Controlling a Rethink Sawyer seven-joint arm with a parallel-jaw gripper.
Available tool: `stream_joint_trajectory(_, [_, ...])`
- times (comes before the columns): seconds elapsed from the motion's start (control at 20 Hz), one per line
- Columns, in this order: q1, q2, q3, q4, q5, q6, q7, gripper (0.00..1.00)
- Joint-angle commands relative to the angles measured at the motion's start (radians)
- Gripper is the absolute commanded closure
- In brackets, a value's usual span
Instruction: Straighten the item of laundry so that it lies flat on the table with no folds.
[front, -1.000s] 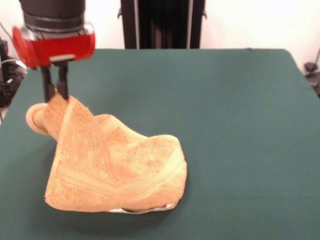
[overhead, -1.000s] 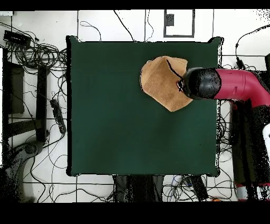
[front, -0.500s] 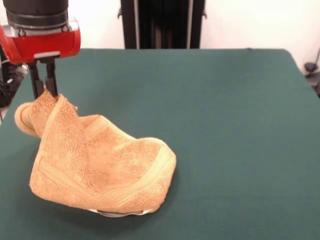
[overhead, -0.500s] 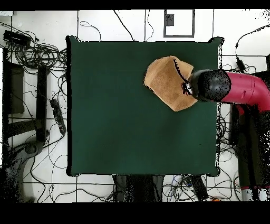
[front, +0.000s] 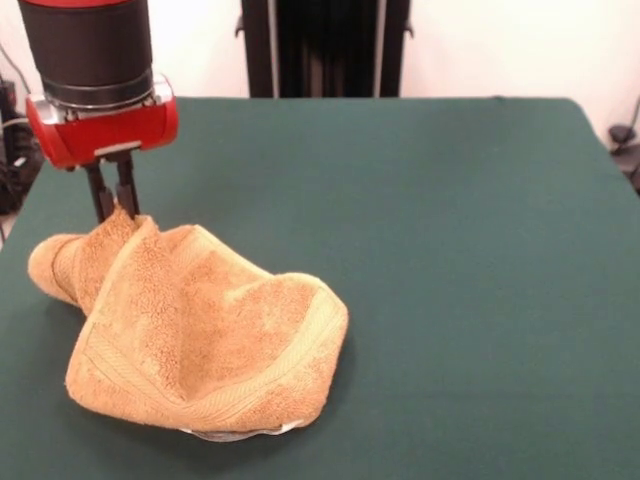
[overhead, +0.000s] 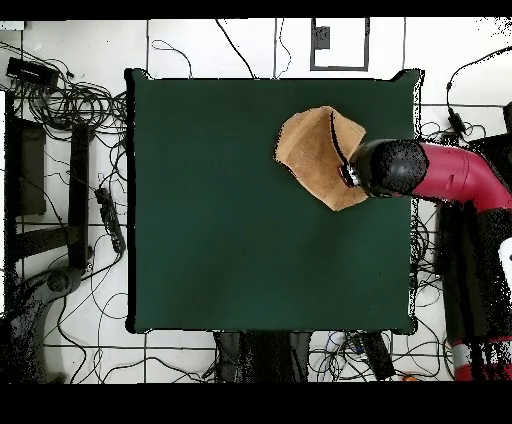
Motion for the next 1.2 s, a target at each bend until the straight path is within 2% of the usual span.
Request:
stream_joint_trajectory(0.05, [0.027, 0.075, 0.016, 0.061, 0.039, -0.006, 0.093, 1.00])
stream_joint_trajectory(0.25, [0.026, 0.078, 0.021, 0.056, 0.034, -0.009, 0.076, 1.00])
stream_joint_trajectory(0.3, [0.024, 0.081, 0.026, 0.055, 0.035, -0.010, 0.071, 0.00])
stream_joint_trajectory(0.85, [0.045, 0.060, 0.021, 0.056, 0.035, -0.018, 0.097, 0.00])
stream_joint_trajectory(1.2, [0.040, 0.034, 0.027, 0.113, 0.051, -0.057, 0.131, 0.00])
